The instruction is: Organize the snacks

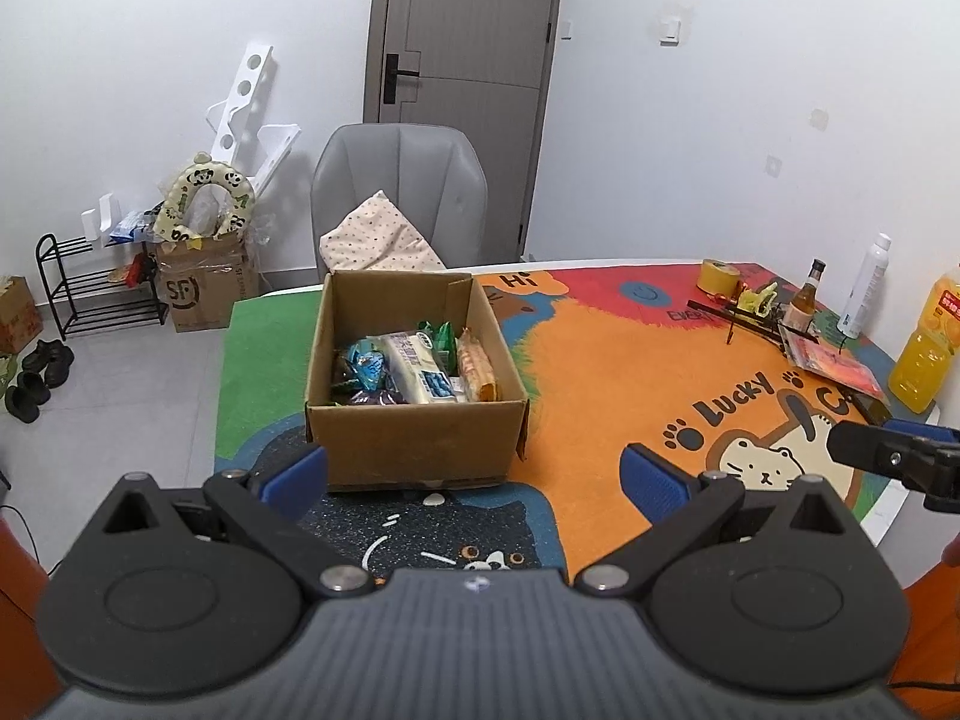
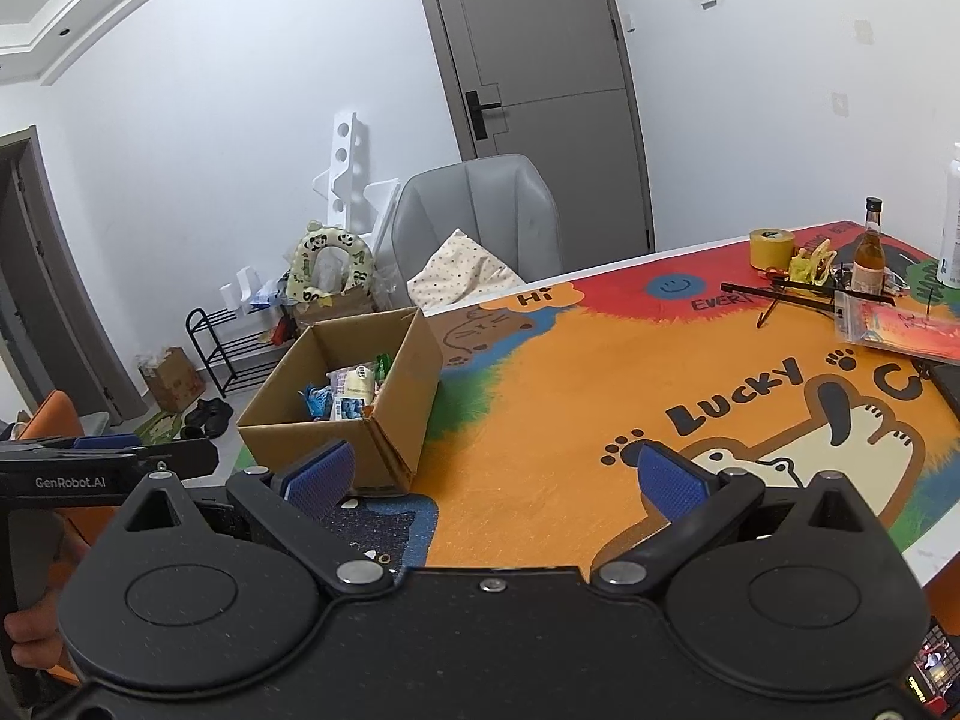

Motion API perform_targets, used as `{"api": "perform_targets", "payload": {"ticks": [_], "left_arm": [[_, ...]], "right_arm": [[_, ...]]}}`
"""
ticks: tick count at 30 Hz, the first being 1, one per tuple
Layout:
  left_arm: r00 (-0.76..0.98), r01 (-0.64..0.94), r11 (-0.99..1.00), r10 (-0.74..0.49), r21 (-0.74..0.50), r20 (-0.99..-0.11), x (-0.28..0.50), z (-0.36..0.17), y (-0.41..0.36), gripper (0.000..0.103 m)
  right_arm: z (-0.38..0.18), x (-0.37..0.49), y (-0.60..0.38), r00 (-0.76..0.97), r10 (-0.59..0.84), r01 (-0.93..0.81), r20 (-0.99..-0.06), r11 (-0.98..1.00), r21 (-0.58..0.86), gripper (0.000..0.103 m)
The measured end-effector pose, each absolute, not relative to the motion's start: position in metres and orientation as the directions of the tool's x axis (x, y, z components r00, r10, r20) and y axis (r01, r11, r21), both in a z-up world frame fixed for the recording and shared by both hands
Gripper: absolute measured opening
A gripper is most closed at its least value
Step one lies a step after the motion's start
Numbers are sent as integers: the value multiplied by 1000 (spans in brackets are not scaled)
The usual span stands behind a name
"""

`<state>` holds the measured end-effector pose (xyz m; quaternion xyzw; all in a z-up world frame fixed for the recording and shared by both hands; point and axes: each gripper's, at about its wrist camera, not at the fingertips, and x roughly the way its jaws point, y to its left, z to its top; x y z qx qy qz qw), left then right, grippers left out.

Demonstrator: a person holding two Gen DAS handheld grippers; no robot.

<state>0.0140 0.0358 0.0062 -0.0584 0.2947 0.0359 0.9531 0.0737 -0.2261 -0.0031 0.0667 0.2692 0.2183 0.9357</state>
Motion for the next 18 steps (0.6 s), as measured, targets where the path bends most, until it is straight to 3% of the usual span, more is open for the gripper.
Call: {"api": "perform_targets", "payload": {"ticks": [18], "left_arm": [[832,-96,991,31,-89,-553,11,11,30,103]], "right_arm": [[2,72,-228,773,435,-363,-462,900,240,103]]}}
